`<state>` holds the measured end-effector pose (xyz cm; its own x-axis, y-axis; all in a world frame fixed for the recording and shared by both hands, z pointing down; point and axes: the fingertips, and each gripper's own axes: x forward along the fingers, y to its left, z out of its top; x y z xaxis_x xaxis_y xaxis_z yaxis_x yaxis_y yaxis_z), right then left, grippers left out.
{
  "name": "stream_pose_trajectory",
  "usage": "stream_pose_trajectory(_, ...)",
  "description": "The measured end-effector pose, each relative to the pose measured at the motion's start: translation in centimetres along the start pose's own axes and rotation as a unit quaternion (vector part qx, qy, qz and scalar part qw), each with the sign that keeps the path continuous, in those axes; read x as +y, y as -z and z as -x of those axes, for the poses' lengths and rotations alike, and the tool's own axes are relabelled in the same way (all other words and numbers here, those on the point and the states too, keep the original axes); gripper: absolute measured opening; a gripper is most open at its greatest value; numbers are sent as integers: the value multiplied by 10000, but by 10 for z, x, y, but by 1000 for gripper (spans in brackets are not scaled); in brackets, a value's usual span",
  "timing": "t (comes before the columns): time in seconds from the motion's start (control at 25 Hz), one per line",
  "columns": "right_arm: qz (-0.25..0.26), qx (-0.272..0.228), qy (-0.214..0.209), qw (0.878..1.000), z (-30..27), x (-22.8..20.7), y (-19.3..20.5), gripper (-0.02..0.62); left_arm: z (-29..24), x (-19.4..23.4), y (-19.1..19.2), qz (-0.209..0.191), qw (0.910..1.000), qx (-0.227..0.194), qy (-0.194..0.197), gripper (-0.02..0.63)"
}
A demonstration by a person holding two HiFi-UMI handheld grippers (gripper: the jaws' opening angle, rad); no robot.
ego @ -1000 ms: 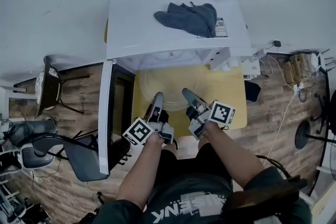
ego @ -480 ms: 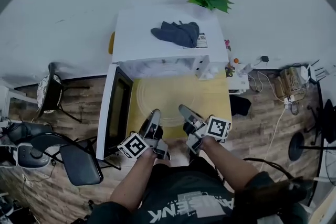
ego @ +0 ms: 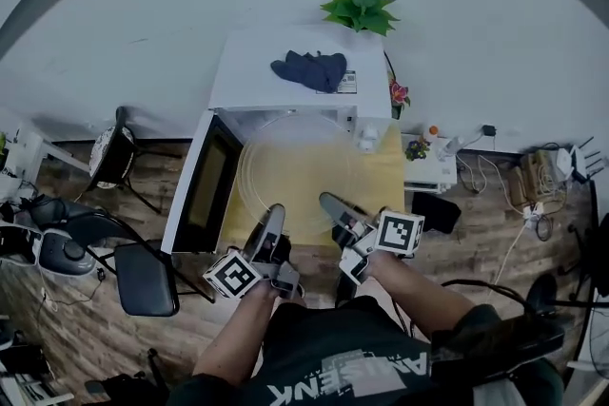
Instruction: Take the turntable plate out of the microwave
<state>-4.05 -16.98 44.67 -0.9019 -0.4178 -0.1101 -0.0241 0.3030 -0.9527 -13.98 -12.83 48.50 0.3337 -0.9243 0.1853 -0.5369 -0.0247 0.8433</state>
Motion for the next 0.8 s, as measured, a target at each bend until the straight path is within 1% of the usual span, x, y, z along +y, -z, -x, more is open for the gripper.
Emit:
stream_pose_trajectory(0.16,80,219,-238,9994,7,27,-1,58,15,-22,0,-20,9999,-60,-85,78)
stream_pose_trajectory(0.2,46,237,-288,9993,7,35,1,58,19,-29,0,120,9999,-65,-38,78)
stream_pose_trajectory(0.24,36,256,-313,9992,8,42,2,60,21,-39,1,482,9987,-109,133,78)
stream_pose_trajectory(0.28,63,275,-321,9991,8,49,4,61,22,-52,2,915,9950,-167,371,78)
stream_pose_trajectory(0.32,129,286,-324,9990,8,55,5,63,24,-60,1,1085,9926,-173,521,78)
stream_pose_trajectory(0.36,231,283,-333,9988,8,61,5,63,28,-60,-4,841,9951,-98,506,78)
stream_pose_trajectory(0.4,340,258,-351,9985,7,67,5,63,32,-57,-11,358,9986,26,385,78)
stream_pose_trajectory(0.44,418,206,-381,9982,6,72,5,63,36,-55,-18,-35,9995,143,280,78)
stream_pose_trajectory(0.48,454,134,-425,9980,5,78,4,63,38,-57,-22,-121,9993,210,285,78)
stream_pose_trajectory(0.52,458,60,-496,9977,3,85,5,63,39,-65,-24,140,9988,215,425,78)
stream_pose_trajectory(0.56,444,6,-603,9972,0,92,6,63,40,-75,-24,547,9965,183,607,78)
stream_pose_trajectory(0.6,431,-26,-710,9965,-2,99,10,63,44,-80,-26,734,9948,168,682,78)
stream_pose_trajectory(0.68,449,-47,-728,9963,-2,104,16,63,54,-79,-33,331,9976,237,560,78)
stream_pose_trajectory(0.72,484,-52,-642,9968,0,102,17,63,55,-83,-34,321,9972,243,630,78)
stream_pose_trajectory(0.76,509,-60,-604,9969,1,103,17,63,55,-90,-34,449,9958,225,768,78)
stream_pose_trajectory(0.8,501,-73,-687,9964,-1,109,17,63,55,-95,-35,539,9945,204,880,78)
